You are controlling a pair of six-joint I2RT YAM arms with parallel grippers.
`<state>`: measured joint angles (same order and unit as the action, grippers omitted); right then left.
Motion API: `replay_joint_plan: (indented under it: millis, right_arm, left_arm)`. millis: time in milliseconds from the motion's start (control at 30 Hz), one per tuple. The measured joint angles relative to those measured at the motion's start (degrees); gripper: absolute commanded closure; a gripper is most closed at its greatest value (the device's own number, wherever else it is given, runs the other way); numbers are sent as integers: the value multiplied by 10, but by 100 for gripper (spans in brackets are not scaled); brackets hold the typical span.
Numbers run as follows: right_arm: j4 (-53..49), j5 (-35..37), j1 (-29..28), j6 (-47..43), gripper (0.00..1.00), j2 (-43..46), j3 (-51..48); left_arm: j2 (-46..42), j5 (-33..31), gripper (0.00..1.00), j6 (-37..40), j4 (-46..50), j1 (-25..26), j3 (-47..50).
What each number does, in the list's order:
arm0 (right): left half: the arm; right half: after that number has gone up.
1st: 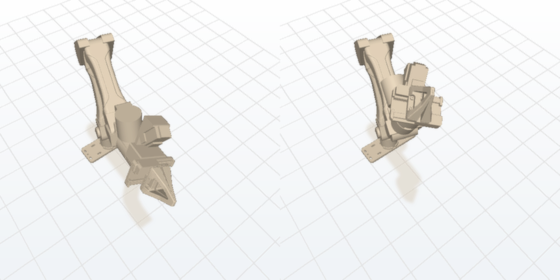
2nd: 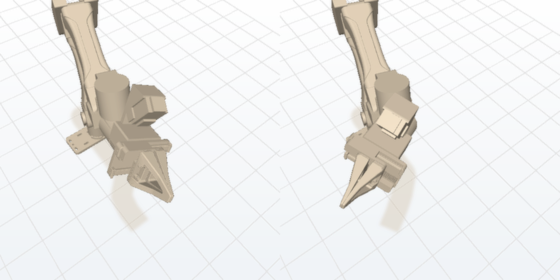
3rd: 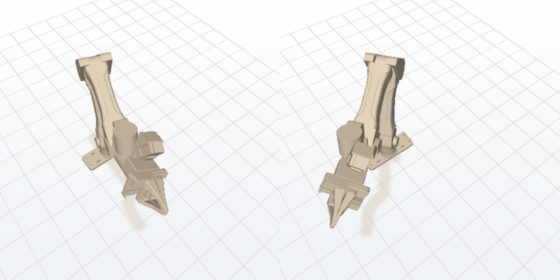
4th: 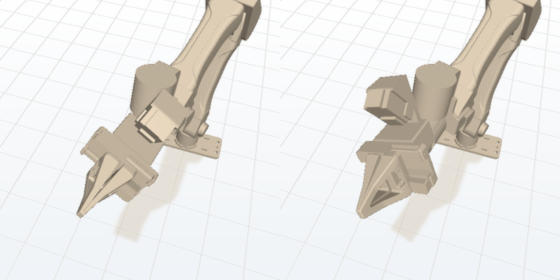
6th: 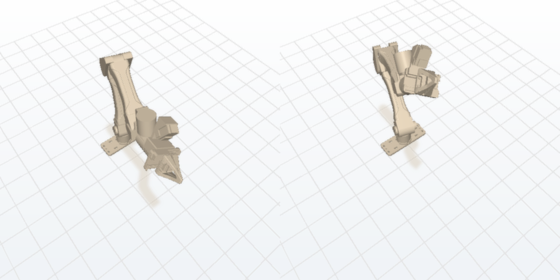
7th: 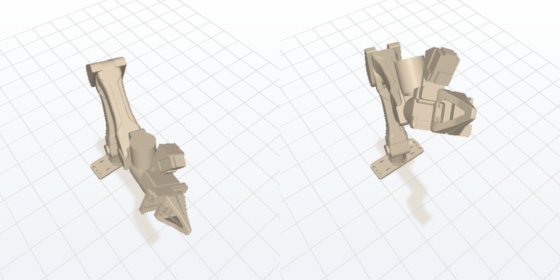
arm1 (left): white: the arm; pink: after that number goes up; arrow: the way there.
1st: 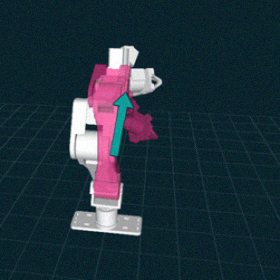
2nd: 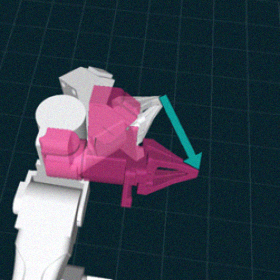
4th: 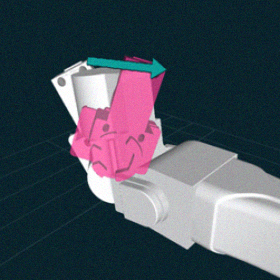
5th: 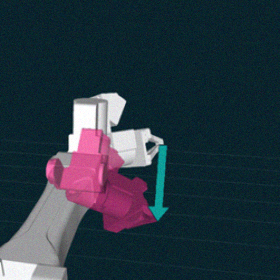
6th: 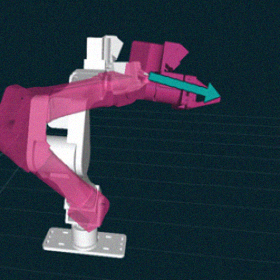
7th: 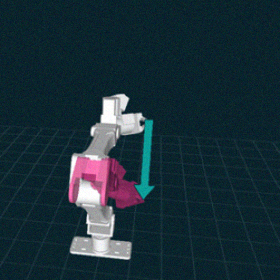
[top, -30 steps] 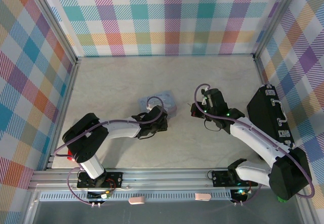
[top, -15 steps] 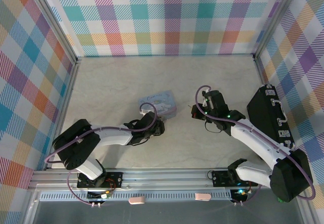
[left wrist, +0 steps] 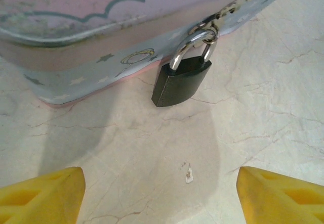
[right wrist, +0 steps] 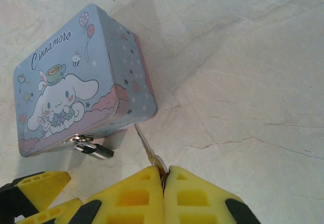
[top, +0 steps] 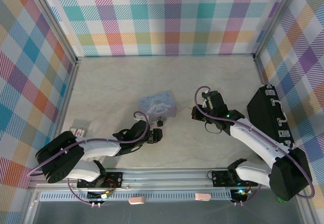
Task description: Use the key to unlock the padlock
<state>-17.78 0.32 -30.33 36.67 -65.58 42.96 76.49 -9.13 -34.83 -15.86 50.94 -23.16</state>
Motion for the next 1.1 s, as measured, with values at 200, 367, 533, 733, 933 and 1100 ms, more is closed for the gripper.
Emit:
replay_joint_plan:
  millis: [200, 367, 533, 733, 933, 1100]
  right_arm:
    - [4, -4, 0, 10, 100, 2, -2]
    - [14, -8, -1, 19, 100, 13, -20]
    - [15, -11, -1, 22, 100, 29, -36]
    - [16, -11, -1, 28, 100, 42, -41]
    - [21, -19, -1, 33, 100, 42, -42]
    - [24, -24, -2, 34, 100, 42, -42]
  left_arm:
    - [-1, 18, 22, 21, -23, 0, -5]
    - [31, 30, 22, 38, -26, 0, -46]
    - [44, 18, 22, 45, -33, -2, -51]
    - [70, 4, 25, 47, -49, -11, -51]
    - [121, -3, 32, 40, -59, -21, -64]
    - [141, -15, 37, 29, -73, -28, -72]
